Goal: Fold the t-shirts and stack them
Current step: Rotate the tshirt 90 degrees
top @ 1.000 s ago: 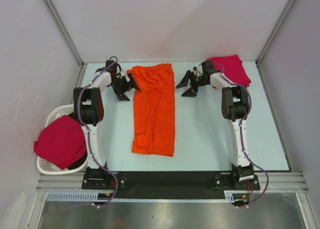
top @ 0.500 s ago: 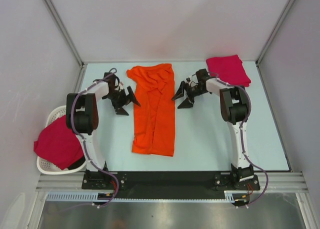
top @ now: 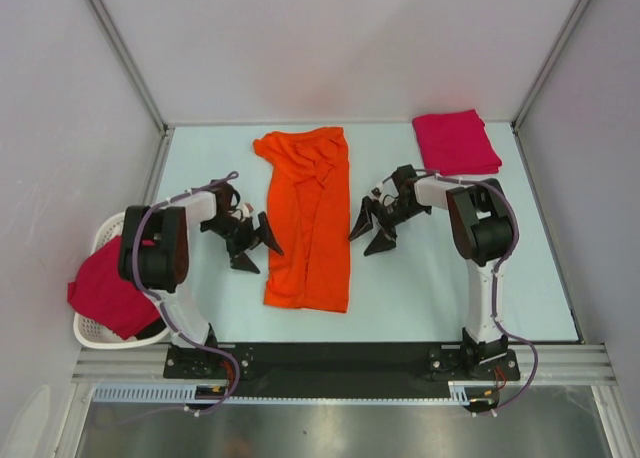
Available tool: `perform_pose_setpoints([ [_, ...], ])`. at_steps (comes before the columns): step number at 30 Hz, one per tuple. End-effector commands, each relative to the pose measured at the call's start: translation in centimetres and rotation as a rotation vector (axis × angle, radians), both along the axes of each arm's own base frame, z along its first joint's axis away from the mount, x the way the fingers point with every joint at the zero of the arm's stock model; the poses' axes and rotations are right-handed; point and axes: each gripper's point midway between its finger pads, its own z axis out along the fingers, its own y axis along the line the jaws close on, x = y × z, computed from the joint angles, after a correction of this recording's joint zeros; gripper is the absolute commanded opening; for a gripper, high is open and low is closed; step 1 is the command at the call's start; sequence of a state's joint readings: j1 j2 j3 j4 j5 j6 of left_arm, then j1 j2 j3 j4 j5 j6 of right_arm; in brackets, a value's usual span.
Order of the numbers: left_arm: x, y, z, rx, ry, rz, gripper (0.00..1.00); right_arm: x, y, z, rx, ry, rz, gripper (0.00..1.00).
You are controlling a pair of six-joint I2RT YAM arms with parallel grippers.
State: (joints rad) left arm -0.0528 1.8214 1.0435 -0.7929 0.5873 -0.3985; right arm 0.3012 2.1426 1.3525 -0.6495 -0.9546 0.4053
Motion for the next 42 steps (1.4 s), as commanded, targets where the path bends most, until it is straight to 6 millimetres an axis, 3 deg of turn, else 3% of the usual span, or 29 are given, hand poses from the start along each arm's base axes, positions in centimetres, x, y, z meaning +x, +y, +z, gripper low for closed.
perform_pose_setpoints([
  [1, -2.7, 0.4, -3.6, 0.064, 0.008, -0.121, 0.92, -3.1, 0.8, -2.3, -0.074, 0.073, 0.053, 0.77],
  [4, -3.1, -0.5, -4.0, 0.058, 0.019, -0.148, 0.87, -3.7, 1.8, -2.5, -0.073, 0.078, 0.077, 0.76],
  [7, -3.1, -1.2, -4.2, 0.05, 0.026, -0.154, 0.71, -3.9, 2.4, -2.7, -0.061, 0.086, 0.085, 0.7],
  [10, -3.4, -1.6, -4.5, 0.051, 0.04, -0.171, 0.44, -4.1, 3.0, -2.7, -0.037, 0.103, 0.092, 0.49],
  [11, -3.6, -1.7, -4.6, 0.049, 0.046, -0.174, 0.28, -4.3, 3.2, -2.6, -0.021, 0.11, 0.1, 0.3],
  [12, -3.8, -1.7, -4.8, 0.05, 0.057, -0.178, 0.2, -4.5, 3.3, -2.5, -0.019, 0.114, 0.104, 0.2],
  [14, -4.1, -1.7, -5.0, 0.055, 0.066, -0.184, 0.0, -5.0, 3.4, -2.6, -0.014, 0.126, 0.126, 0.09],
  [19, -5.3, -1.6, -5.3, 0.067, 0.097, -0.203, 0.0, -5.8, 3.2, -2.5, -0.019, 0.143, 0.151, 0.0],
  [26, -6.9, -1.1, -5.4, 0.101, 0.118, -0.229, 0.0, -6.8, 2.8, -2.3, -0.023, 0.16, 0.178, 0.0],
  [36, -11.3, 0.3, -5.3, 0.146, 0.173, -0.268, 0.0, -8.3, 2.5, -1.6, -0.042, 0.176, 0.224, 0.0],
  [42, -11.6, 0.5, -4.6, 0.178, 0.177, -0.287, 0.0, -9.9, 2.1, -1.4, -0.054, 0.195, 0.251, 0.0],
])
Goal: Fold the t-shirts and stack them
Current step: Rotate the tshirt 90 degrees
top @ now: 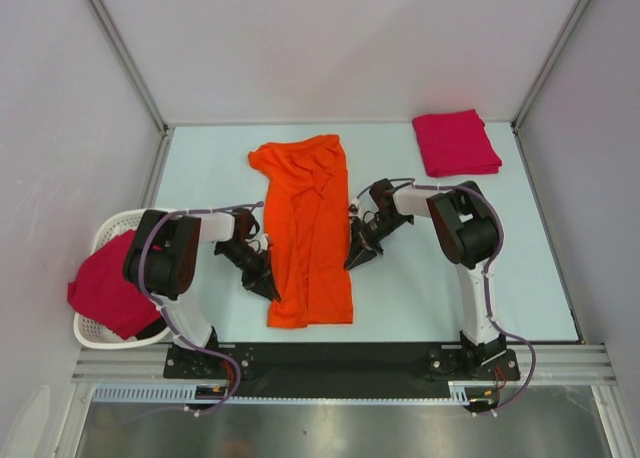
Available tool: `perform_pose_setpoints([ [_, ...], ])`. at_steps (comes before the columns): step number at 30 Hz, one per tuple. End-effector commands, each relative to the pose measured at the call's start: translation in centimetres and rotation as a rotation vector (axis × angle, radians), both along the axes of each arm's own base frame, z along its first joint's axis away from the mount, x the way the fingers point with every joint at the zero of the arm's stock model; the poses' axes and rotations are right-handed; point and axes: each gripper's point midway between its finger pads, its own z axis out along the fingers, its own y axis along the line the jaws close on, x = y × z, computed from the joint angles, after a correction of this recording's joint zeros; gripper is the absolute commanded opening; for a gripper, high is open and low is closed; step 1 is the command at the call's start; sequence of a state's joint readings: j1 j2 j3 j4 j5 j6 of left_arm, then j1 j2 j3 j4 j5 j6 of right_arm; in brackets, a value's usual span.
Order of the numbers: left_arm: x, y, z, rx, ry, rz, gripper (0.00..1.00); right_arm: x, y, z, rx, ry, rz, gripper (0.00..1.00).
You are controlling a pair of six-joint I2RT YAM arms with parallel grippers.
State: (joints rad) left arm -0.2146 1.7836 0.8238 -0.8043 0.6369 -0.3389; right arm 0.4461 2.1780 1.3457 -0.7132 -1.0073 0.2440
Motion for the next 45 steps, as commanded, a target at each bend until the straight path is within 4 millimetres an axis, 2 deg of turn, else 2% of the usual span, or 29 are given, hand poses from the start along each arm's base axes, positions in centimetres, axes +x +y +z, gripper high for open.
perform_pose_setpoints([
  [1, -2.1, 3.4, -2.6, 0.207, 0.003, -0.111, 0.0, -4.8, -1.4, -0.6, -0.135, 0.204, 0.021, 0.0],
  [9, -3.1, 3.5, -2.4, 0.239, 0.017, -0.141, 0.0, -6.9, -1.8, -0.9, -0.164, 0.234, 0.052, 0.0],
  [12, -3.1, 3.5, -2.4, 0.242, 0.02, -0.14, 0.0, -7.0, -2.0, -0.9, -0.177, 0.232, 0.059, 0.0],
  [13, -3.3, 3.6, -2.3, 0.242, 0.025, -0.141, 0.01, -6.9, -2.0, -0.9, -0.181, 0.221, 0.065, 0.09],
  [14, -3.3, 3.5, -2.2, 0.239, 0.023, -0.14, 0.08, -6.7, -1.9, -0.7, -0.174, 0.212, 0.069, 0.16],
  [15, -3.2, 3.5, -2.1, 0.238, 0.012, -0.14, 0.22, -6.7, -2.0, -0.4, -0.177, 0.217, 0.073, 0.23],
  [16, -3.2, 3.5, -1.8, 0.237, 0.008, -0.141, 0.45, -6.6, -2.0, -0.3, -0.179, 0.205, 0.078, 0.35],
  [18, -2.7, 3.7, -1.2, 0.253, -0.031, -0.137, 0.72, -6.2, -1.9, 0.4, -0.177, 0.188, 0.083, 0.48],
  [19, -2.7, 4.1, -0.9, 0.271, -0.04, -0.138, 0.89, -5.9, -1.9, 0.8, -0.18, 0.168, 0.085, 0.63],
  [22, -1.8, 4.4, 0.6, 0.298, -0.091, -0.127, 0.98, -5.2, -2.3, 2.2, -0.2, 0.124, 0.096, 0.77],
  [24, -0.7, 4.4, 1.8, 0.312, -0.138, -0.113, 0.99, -4.6, -3.1, 3.2, -0.223, 0.11, 0.091, 0.78],
  [26, 0.3, 4.9, 3.6, 0.339, -0.195, -0.104, 1.0, -2.9, -3.9, 5.0, -0.238, 0.036, 0.063, 0.79],
  [27, 2.3, 4.8, 5.5, 0.333, -0.274, -0.076, 1.0, -1.4, -4.7, 5.7, -0.234, 0.02, 0.004, 0.79],
  [29, 4.1, 4.9, 7.8, 0.337, -0.341, -0.039, 1.0, 1.7, -5.5, 8.3, -0.23, -0.092, -0.056, 0.79],
  [30, 6.4, 4.8, 10.2, 0.327, -0.423, -0.007, 1.0, 3.7, -6.7, 9.1, -0.246, -0.128, -0.118, 0.78],
  [31, 7.7, 4.9, 11.3, 0.34, -0.466, 0.01, 1.0, 6.4, -6.7, 11.3, -0.221, -0.223, -0.154, 0.78],
  [32, 9.6, 4.7, 13.1, 0.343, -0.537, 0.038, 1.0, 7.8, -7.2, 12.0, -0.223, -0.25, -0.182, 0.78],
  [34, 12.4, 4.4, 15.0, 0.329, -0.644, 0.086, 1.0, 10.8, -8.5, 13.2, -0.246, -0.327, -0.243, 0.79],
  [35, 14.1, 4.1, 16.8, 0.31, -0.711, 0.123, 1.0, 12.9, -8.6, 14.8, -0.235, -0.41, -0.273, 0.79],
  [36, 16.0, 4.0, 17.8, 0.303, -0.779, 0.15, 1.0, 14.1, -8.9, 14.5, -0.258, -0.434, -0.287, 0.79],
  [37, 17.2, 4.0, 18.5, 0.305, -0.814, 0.168, 1.0, 15.2, -8.9, 14.8, -0.255, -0.461, -0.302, 0.8],
  [38, 18.8, 3.7, 20.3, 0.285, -0.869, 0.187, 1.0, 17.3, -8.7, 15.8, -0.244, -0.537, -0.332, 0.8],
  [39, 20.6, 3.9, 19.7, 0.289, -0.865, 0.2, 1.0, 18.5, -8.7, 14.7, -0.268, -0.532, -0.343, 0.82],
  [40, 21.7, 3.8, 19.5, 0.28, -0.862, 0.203, 0.99, 19.5, -8.7, 14.7, -0.268, -0.548, -0.359, 0.82],
  [41, 23.5, 3.6, 20.9, 0.264, -0.894, 0.212, 1.0, 20.9, -8.3, 14.4, -0.257, -0.563, -0.384, 0.84],
  [42, 25.0, 3.6, 18.9, 0.272, -0.848, 0.206, 1.0, 22.7, -8.2, 15.6, -0.247, -0.613, -0.407, 0.84],
  [43, 26.1, 3.6, 18.4, 0.277, -0.852, 0.192, 1.0, 23.8, -7.7, 13.6, -0.251, -0.59, -0.402, 0.85],
  [44, 28.0, 3.5, 19.6, 0.273, -0.889, 0.203, 1.0, 24.9, -7.4, 13.2, -0.241, -0.599, -0.415, 0.86],
  [45, 29.8, 3.5, 17.5, 0.274, -0.863, 0.202, 1.0, 26.5, -7.1, 14.7, -0.216, -0.653, -0.431, 0.86],
])
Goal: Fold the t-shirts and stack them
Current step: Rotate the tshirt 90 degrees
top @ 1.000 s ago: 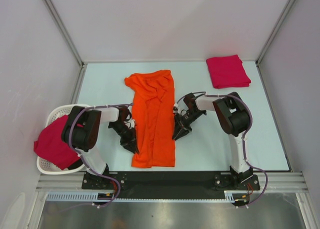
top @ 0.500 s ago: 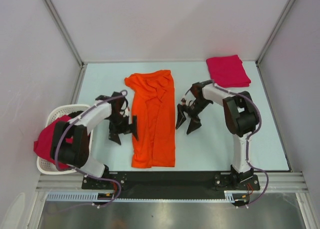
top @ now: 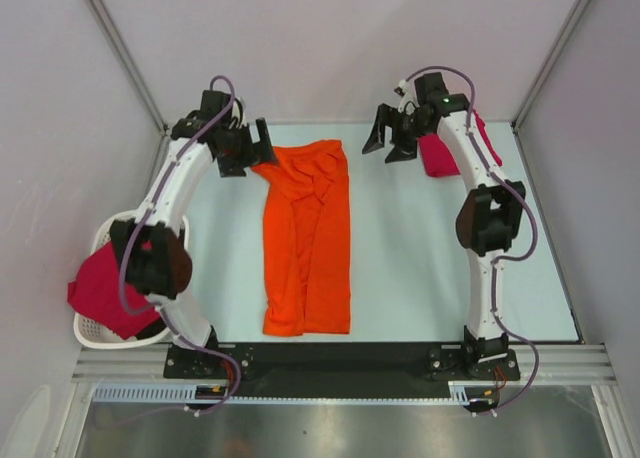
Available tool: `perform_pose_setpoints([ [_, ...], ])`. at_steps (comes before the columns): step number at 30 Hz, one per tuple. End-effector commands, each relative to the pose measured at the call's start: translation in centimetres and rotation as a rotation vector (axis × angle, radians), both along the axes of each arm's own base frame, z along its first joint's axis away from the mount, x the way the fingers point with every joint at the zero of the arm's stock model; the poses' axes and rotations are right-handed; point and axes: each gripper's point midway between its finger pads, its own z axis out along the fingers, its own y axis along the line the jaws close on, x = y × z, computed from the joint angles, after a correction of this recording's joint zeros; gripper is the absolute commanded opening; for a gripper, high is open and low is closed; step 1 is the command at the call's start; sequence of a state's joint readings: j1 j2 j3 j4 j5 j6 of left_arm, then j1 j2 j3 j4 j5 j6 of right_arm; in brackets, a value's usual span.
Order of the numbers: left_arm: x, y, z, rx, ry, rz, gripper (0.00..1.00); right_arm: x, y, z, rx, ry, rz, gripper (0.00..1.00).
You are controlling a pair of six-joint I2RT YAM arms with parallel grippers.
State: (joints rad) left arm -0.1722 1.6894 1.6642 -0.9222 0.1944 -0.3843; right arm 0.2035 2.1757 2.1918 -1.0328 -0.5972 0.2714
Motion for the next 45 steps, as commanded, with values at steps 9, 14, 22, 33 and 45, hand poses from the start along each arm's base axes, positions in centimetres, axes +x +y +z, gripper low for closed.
perform_pose_setpoints([
  [9, 16.1, 1.1, -5.2, -0.116, -0.05, 0.105, 1.0, 12.4, 1.5, -6.6, -0.007, -0.192, -0.128, 0.83],
  [14, 18.5, 2.9, -6.4, -0.164, -0.05, 0.17, 1.0, 14.7, 1.7, -7.1, -0.021, -0.259, -0.179, 0.81],
  [22, 18.7, 3.6, -11.8, -0.207, 0.069, 0.211, 1.0, 15.2, 5.6, -11.4, 0.068, -0.216, -0.171, 0.76],
  [33, 18.9, 2.4, -13.2, -0.292, 0.109, 0.203, 1.0, 13.2, 8.8, -16.2, 0.153, -0.036, -0.181, 0.78],
  [45, 18.3, 1.1, -16.4, -0.33, 0.178, 0.179, 0.66, 12.8, 12.2, -16.5, 0.226, -0.035, -0.168, 0.49],
])
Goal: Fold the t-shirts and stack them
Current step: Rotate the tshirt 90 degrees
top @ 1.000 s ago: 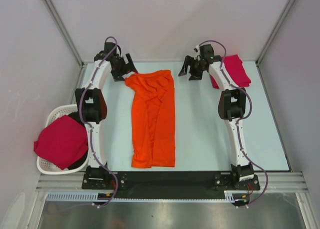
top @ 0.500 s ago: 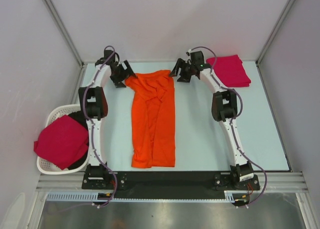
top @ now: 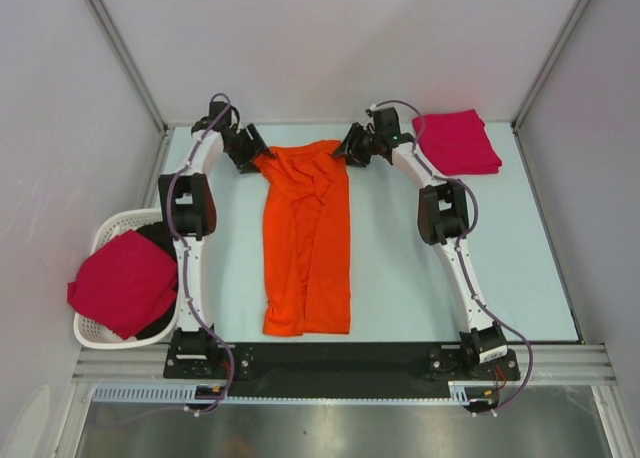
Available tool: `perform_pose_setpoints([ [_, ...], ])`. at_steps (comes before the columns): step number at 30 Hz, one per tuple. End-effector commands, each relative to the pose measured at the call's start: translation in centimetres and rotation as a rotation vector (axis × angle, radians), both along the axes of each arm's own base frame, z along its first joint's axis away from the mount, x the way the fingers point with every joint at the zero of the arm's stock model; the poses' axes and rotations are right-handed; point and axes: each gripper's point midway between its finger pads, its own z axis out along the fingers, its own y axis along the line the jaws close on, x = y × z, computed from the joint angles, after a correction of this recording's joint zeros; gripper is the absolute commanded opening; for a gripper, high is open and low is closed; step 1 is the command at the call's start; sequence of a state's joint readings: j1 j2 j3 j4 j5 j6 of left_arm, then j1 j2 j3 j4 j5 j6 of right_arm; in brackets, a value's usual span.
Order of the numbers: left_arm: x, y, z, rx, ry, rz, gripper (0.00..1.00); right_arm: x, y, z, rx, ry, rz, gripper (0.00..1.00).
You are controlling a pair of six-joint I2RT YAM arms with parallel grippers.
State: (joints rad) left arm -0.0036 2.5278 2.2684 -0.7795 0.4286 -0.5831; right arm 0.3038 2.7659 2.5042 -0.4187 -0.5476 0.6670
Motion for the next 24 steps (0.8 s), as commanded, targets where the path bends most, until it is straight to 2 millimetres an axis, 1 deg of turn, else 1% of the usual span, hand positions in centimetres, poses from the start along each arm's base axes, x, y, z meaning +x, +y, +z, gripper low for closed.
perform_pose_setpoints([
  [1, 0.7, -1.3, -0.5, -0.052, -0.008, -0.014, 0.57, -0.9, 2.4, -1.9, 0.025, 0.035, 0.015, 0.29],
  [2, 0.8, -1.5, -0.5, -0.061, -0.008, -0.015, 0.47, -1.0, 2.7, -2.0, 0.031, 0.037, 0.016, 0.21],
  [3, 1.0, -1.9, -0.9, -0.068, -0.007, -0.019, 0.33, -1.1, 2.8, -2.1, 0.038, 0.049, 0.014, 0.03],
  [4, 1.1, -2.1, -0.8, -0.08, -0.008, -0.02, 0.26, -1.3, 2.9, -2.3, 0.036, 0.056, 0.014, 0.0],
  [6, 1.6, -2.6, -0.8, -0.096, -0.022, -0.028, 0.12, -1.6, 3.1, -2.4, 0.028, 0.065, 0.014, 0.0],
  [8, 2.1, -2.8, -0.8, -0.111, -0.03, -0.025, 0.11, -2.0, 3.1, -2.9, 0.007, 0.072, 0.016, 0.0],
  [9, 2.4, -3.0, -0.3, -0.119, -0.049, -0.028, 0.11, -1.9, 2.9, -2.3, -0.001, 0.06, 0.01, 0.0],
  [10, 2.6, -3.0, -0.2, -0.126, -0.058, -0.028, 0.11, -2.0, 2.8, -2.4, -0.007, 0.06, 0.007, 0.0],
  [11, 2.8, -3.1, 0.1, -0.13, -0.068, -0.028, 0.11, -1.8, 2.6, -2.0, -0.01, 0.049, -0.001, 0.0],
  [12, 3.1, -3.2, 0.3, -0.139, -0.088, -0.032, 0.13, -1.9, 2.3, -2.0, -0.024, 0.049, -0.012, 0.0],
  [14, 3.5, -3.6, 0.6, -0.169, -0.1, -0.034, 0.13, -1.9, 2.2, -1.6, -0.027, 0.036, -0.018, 0.0],
  [16, 3.9, -4.2, 1.3, -0.204, -0.125, -0.043, 0.11, -1.8, 1.9, -1.3, -0.044, 0.028, -0.027, 0.0],
  [18, 4.1, -4.7, 1.4, -0.22, -0.134, -0.051, 0.09, -1.6, 1.4, -1.2, -0.066, 0.022, -0.047, 0.0],
  [19, 4.0, -4.9, 1.3, -0.232, -0.131, -0.057, 0.06, -1.6, 1.1, -0.8, -0.071, 0.014, -0.054, 0.0],
  [20, 3.8, -5.0, 1.0, -0.232, -0.12, -0.054, 0.0, -1.3, 0.8, -0.7, -0.087, 0.004, -0.071, 0.0],
  [22, 3.6, -5.3, 0.6, -0.246, -0.106, -0.062, 0.0, -1.2, 0.4, 0.0, -0.102, -0.011, -0.089, 0.0],
  [24, 3.1, -5.4, -0.1, -0.246, -0.085, -0.068, 0.0, -1.0, -0.1, 0.2, -0.12, -0.023, -0.111, 0.0],
])
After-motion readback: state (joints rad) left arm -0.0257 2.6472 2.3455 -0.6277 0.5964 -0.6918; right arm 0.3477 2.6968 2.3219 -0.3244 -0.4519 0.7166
